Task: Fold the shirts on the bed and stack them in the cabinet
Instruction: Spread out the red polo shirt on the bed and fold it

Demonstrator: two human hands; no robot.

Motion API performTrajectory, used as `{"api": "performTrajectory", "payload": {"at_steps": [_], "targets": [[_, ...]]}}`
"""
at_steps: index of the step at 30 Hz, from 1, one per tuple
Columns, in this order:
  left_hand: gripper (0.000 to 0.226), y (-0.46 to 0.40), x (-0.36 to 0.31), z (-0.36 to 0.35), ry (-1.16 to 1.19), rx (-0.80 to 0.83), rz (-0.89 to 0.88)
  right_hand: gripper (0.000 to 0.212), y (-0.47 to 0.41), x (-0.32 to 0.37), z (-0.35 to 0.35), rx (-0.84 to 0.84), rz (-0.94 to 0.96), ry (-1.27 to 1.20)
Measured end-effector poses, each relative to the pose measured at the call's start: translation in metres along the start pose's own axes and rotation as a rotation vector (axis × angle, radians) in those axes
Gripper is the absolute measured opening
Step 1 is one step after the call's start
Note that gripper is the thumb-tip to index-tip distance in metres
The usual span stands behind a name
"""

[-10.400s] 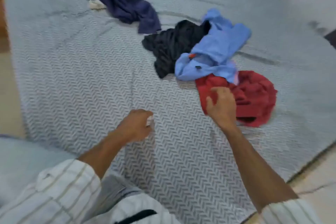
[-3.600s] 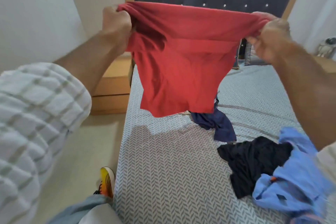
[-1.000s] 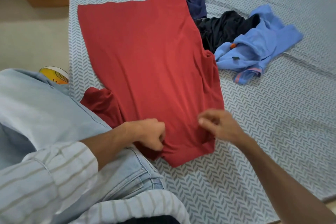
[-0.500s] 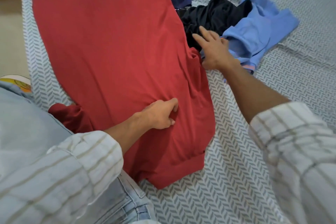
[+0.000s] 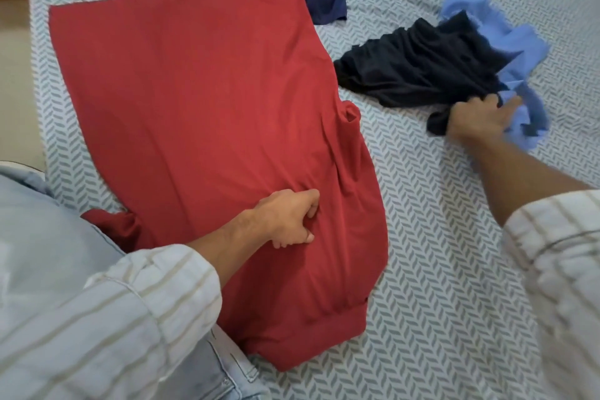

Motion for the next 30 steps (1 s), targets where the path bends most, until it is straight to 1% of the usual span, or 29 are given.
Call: {"api": "performTrajectory", "payload": {"at_steps": [1,2,3,4,5,6,7,8,9,10,11,12,13,15,17,18,20,21,22,24,25,26,27,28,29,30], "targets": [[0.033,-0.001,0.000,0.000,0.013,0.014,0.002,0.037,0.004,-0.001,-0.005,0.038,-0.038,-0.013],[0.034,-0.001,-0.001,0.000,0.025,0.027,0.001,0.035,0.012,0.004,-0.005,0.023,-0.034,-0.018],[0.034,-0.002,-0.002,-0.001,0.028,0.037,-0.002,0.034,0.018,0.016,-0.001,-0.068,0.020,-0.033],[0.034,-0.003,-0.002,-0.001,0.029,0.041,-0.004,0.035,0.031,0.033,0.011,-0.231,0.125,-0.083],[0.034,-0.003,-0.002,-0.001,0.033,0.042,-0.004,0.036,0.045,0.052,0.019,-0.373,0.265,-0.201],[0.034,-0.003,-0.002,-0.001,0.038,0.041,-0.004,0.035,0.062,0.069,0.027,-0.439,0.421,-0.402],[0.035,-0.003,-0.001,-0.001,0.045,0.042,-0.005,0.033,0.071,0.087,0.028,-0.352,0.568,-0.651],[0.035,-0.004,-0.001,-0.001,0.048,0.043,-0.003,0.029,0.075,0.107,0.023,-0.169,0.657,-0.882],[0.035,-0.004,-0.001,-0.001,0.048,0.044,-0.002,0.024,0.076,0.125,0.015,0.025,0.683,-1.056],[0.035,-0.003,-0.002,-0.001,0.046,0.043,-0.001,0.018,0.075,0.138,0.007,0.146,0.666,-1.161],[0.035,-0.003,-0.002,-0.001,0.044,0.038,0.000,0.019,0.073,0.147,0.002,0.191,0.639,-1.181],[0.035,-0.003,-0.002,-0.001,0.039,0.033,0.002,0.027,0.074,0.150,0.000,0.200,0.615,-1.165],[0.034,-0.002,-0.002,-0.001,0.032,0.027,0.004,0.034,0.070,0.147,-0.002,0.180,0.578,-1.153],[0.033,-0.001,-0.001,-0.001,0.024,0.016,0.010,0.035,0.063,0.120,0.000,0.044,0.459,-1.250],[0.033,-0.001,-0.001,-0.002,0.022,0.011,0.011,0.029,0.057,0.069,-0.009,-0.129,0.245,-1.486],[0.033,-0.001,-0.001,-0.001,0.026,0.011,0.011,0.023,0.056,0.047,-0.021,-0.168,0.147,-1.615],[0.033,-0.002,-0.001,-0.001,0.038,0.013,0.014,0.009,0.060,0.023,-0.050,-0.137,-0.011,-1.778],[0.033,-0.002,0.000,0.000,0.039,0.014,0.015,0.009,0.062,0.020,-0.063,-0.097,-0.065,-1.834],[0.033,-0.002,-0.001,0.000,0.038,0.015,0.013,0.014,0.064,0.021,-0.075,-0.051,-0.100,-1.911],[0.033,-0.001,-0.002,-0.001,0.033,0.010,0.010,0.020,0.068,0.027,-0.086,0.037,-0.111,-2.075],[0.033,-0.001,-0.001,-0.001,0.028,0.004,0.010,0.022,0.069,0.030,-0.083,0.091,-0.085,-2.089],[0.033,-0.001,-0.001,-0.001,0.024,-0.001,0.012,0.024,0.067,0.033,-0.079,0.152,-0.050,-2.049],[0.032,0.000,-0.001,-0.001,0.020,-0.005,0.014,0.030,0.064,0.035,-0.076,0.197,-0.015,-1.996],[0.032,0.001,0.000,-0.001,0.018,-0.009,0.014,0.040,0.061,0.035,-0.073,0.209,0.014,-1.972],[0.032,0.002,0.000,-0.001,0.017,-0.012,0.014,0.046,0.056,0.030,-0.072,0.161,-0.003,-1.965],[0.031,0.002,0.000,-0.001,0.019,-0.014,0.012,0.046,0.053,0.022,-0.071,0.082,-0.040,-1.955]]}}
Point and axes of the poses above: each hand's wrist, its own y-axis away from the middle knuckle, its own z-axis out of the back of the hand, x = y × z, the point moved 9 cm from there along -y, towards the middle knuckle, and after that the axes turned 10 degrees about x, right-handed, at the moved point
